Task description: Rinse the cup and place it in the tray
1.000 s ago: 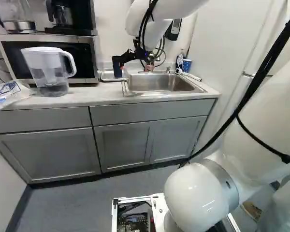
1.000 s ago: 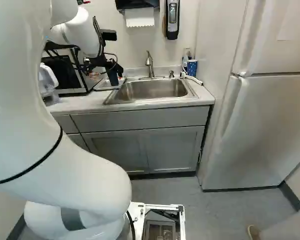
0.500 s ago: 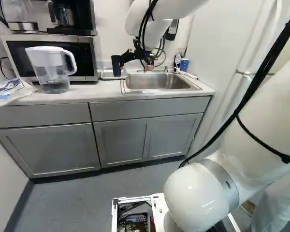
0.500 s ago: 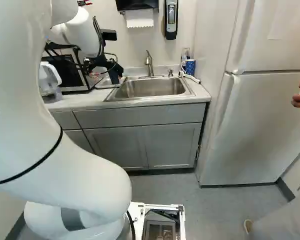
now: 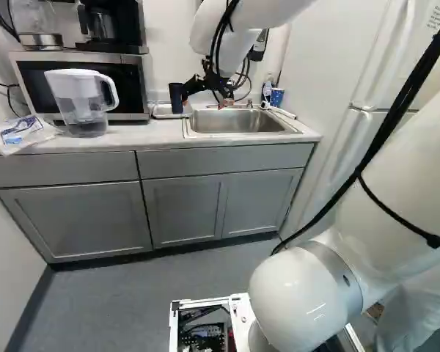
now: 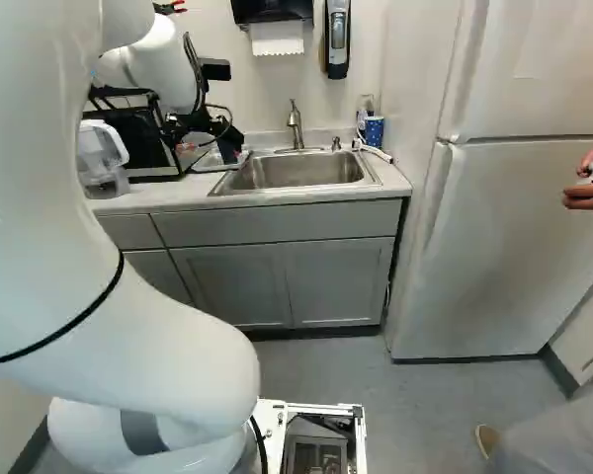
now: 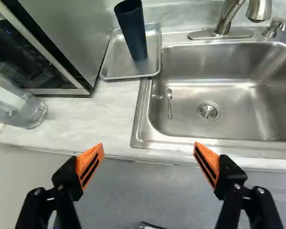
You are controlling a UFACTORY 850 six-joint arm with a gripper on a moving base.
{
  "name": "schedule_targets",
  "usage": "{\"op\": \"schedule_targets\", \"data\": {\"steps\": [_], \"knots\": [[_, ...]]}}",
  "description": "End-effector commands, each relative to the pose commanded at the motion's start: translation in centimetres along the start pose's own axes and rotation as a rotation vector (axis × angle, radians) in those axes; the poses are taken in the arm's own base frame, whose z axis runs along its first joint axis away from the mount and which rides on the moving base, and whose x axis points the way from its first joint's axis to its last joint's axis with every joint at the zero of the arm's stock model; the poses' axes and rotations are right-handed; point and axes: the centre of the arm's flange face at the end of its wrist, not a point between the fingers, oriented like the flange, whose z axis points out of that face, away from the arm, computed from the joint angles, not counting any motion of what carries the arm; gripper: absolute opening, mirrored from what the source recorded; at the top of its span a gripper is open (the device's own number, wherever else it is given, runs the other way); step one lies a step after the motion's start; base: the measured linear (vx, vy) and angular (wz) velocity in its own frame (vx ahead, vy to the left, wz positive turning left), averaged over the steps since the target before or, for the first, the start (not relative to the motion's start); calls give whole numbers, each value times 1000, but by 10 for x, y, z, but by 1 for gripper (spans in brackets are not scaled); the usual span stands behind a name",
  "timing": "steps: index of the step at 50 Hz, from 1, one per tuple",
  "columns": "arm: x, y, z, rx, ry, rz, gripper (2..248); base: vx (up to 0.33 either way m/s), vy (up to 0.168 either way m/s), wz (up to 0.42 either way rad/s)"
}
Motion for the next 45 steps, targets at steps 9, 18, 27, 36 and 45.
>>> {"op": "schedule_targets", "data": {"steps": [9, 18, 27, 36, 45], "knots": [[0, 0, 0, 0, 0, 0, 247, -74, -2, 4], [0, 0, 0, 0, 0, 0, 247, -98, -1, 4], [0, 0, 0, 0, 0, 0, 247, -117, -4, 4], [0, 0, 0, 0, 0, 0, 247, -122, 0, 7], [0, 0, 0, 0, 0, 0, 247, -68, -1, 6]]}}
